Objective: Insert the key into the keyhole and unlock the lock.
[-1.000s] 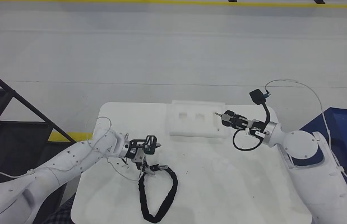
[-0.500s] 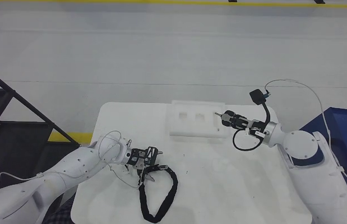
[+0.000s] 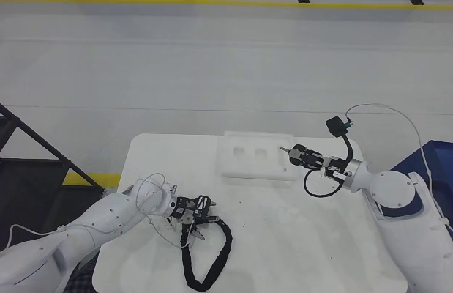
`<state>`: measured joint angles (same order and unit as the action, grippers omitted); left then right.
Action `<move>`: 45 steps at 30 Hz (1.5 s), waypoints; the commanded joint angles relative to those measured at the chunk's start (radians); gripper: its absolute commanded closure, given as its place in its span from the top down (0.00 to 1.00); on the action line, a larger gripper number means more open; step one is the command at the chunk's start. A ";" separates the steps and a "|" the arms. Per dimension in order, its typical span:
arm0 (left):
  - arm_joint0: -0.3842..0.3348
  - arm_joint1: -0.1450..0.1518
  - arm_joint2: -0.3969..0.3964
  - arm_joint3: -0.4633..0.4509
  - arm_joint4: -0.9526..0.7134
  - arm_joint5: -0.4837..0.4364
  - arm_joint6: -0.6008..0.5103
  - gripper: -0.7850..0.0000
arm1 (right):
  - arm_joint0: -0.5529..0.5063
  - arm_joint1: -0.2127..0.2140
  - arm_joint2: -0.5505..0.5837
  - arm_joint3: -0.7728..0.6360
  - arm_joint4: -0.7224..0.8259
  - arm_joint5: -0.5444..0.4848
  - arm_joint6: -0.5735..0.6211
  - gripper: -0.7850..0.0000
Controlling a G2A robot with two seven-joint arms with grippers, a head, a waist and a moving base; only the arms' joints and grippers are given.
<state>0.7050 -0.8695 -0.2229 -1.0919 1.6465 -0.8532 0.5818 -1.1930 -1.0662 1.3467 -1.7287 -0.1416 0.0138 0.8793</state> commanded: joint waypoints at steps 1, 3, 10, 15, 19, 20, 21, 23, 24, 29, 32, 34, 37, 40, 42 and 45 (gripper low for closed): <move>0.001 -0.005 -0.002 0.007 0.002 -0.007 0.004 0.46 | 0.000 0.000 0.000 0.000 0.000 0.000 0.000 0.00; 0.002 -0.010 -0.004 0.016 0.005 -0.015 0.009 0.35 | 0.000 0.000 0.000 0.000 0.000 0.000 0.000 0.00; 0.003 -0.031 -0.013 0.055 0.001 -0.047 0.025 0.00 | 0.000 0.000 0.000 0.000 0.000 0.000 0.000 0.00; 0.003 -0.042 -0.021 0.067 0.004 -0.054 0.034 0.00 | 0.000 0.000 0.000 0.000 0.000 0.000 0.000 0.00; 0.002 -0.041 -0.035 0.059 0.006 -0.055 0.069 0.00 | 0.000 0.000 0.000 0.000 0.000 0.000 0.000 0.00; 0.002 -0.039 -0.040 0.055 0.007 -0.053 0.081 0.00 | 0.000 0.000 0.000 0.000 0.000 0.000 0.000 0.00; 0.003 -0.036 -0.046 0.050 0.007 -0.054 0.095 0.00 | 0.000 0.000 0.000 0.000 0.000 0.000 0.000 0.00; 0.004 -0.027 -0.058 0.034 0.008 -0.053 0.125 0.00 | 0.000 0.000 0.000 0.000 0.000 0.000 0.000 0.00; 0.004 -0.022 -0.066 0.026 0.008 -0.051 0.140 0.00 | 0.000 0.000 0.000 0.000 0.000 0.000 0.000 0.00; 0.007 0.012 -0.117 -0.043 -0.002 -0.052 0.187 0.00 | 0.000 0.000 0.000 0.000 0.000 0.000 0.000 0.00; 0.004 0.035 -0.160 -0.096 -0.021 -0.064 0.190 0.00 | -0.004 0.000 -0.004 -0.004 -0.001 -0.002 -0.005 0.00; 0.002 0.049 -0.192 -0.135 -0.043 -0.072 0.187 0.00 | -0.012 0.001 -0.021 -0.027 -0.020 -0.001 0.014 0.00; 0.001 0.067 -0.242 -0.195 -0.085 -0.085 0.169 0.00 | -0.012 0.003 -0.039 -0.073 -0.024 0.022 0.078 0.00; 0.006 0.081 -0.287 -0.268 -0.114 -0.069 0.130 0.00 | -0.012 0.007 -0.046 -0.124 -0.017 0.055 0.148 0.00; 0.014 0.089 -0.316 -0.312 -0.139 -0.056 0.109 0.00 | -0.014 0.010 -0.045 -0.156 0.015 0.072 0.192 0.00; 0.028 0.097 -0.350 -0.362 -0.177 -0.052 0.074 0.00 | -0.019 0.013 -0.036 -0.197 0.057 0.108 0.236 0.00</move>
<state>0.7295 -0.7742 -0.5632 -1.4401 1.4816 -0.9079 0.6649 -1.2103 -1.0541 1.3081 -1.9157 -0.0951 0.1124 1.1040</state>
